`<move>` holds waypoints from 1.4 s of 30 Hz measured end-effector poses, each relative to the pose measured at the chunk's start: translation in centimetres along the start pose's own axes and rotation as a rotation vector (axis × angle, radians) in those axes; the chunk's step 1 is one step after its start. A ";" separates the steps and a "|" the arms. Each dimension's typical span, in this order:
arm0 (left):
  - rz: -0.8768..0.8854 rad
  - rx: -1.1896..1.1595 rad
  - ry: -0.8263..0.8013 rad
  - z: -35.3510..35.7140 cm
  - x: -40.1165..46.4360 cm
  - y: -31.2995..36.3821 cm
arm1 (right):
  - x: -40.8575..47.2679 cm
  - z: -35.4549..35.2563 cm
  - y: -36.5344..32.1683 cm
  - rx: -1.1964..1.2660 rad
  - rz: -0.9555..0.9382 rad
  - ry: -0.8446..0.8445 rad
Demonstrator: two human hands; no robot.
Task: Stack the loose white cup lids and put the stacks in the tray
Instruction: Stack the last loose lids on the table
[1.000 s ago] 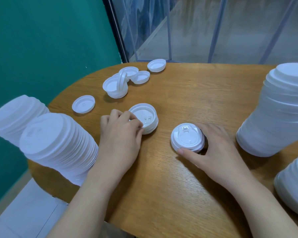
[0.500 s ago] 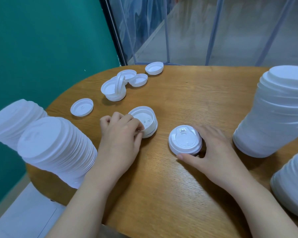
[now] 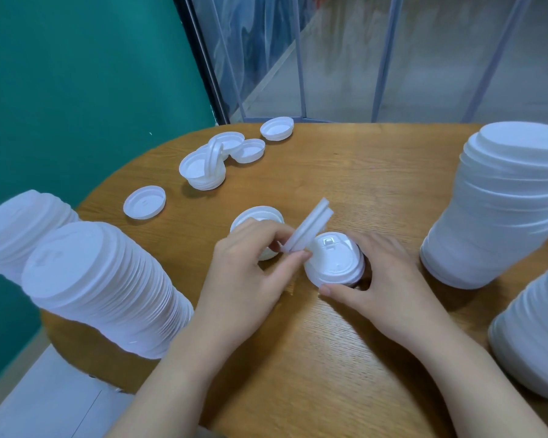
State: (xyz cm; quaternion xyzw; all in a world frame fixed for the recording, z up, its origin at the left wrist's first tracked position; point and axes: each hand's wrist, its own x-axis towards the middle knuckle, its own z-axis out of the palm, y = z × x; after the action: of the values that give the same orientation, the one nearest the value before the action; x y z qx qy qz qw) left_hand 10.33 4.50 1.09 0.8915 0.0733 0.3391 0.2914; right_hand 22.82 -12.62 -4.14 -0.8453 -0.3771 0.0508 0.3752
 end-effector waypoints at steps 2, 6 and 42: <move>-0.045 -0.105 -0.034 0.4 -0.1 0.3 | 0.0 0.0 0.0 0.002 -0.004 0.004; -0.188 -0.273 -0.065 0.8 0.0 0.2 | 0.1 -0.1 -0.1 -0.003 -0.005 0.002; -0.563 -0.238 -0.380 3.3 0.5 -1.4 | -0.2 -0.3 -0.2 0.003 0.036 -0.015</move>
State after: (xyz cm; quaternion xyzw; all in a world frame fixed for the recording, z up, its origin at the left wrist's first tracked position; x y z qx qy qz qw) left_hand 12.97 4.29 -1.43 0.8434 0.2204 0.0801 0.4834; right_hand 22.66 -12.81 -3.82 -0.8509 -0.3644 0.0644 0.3729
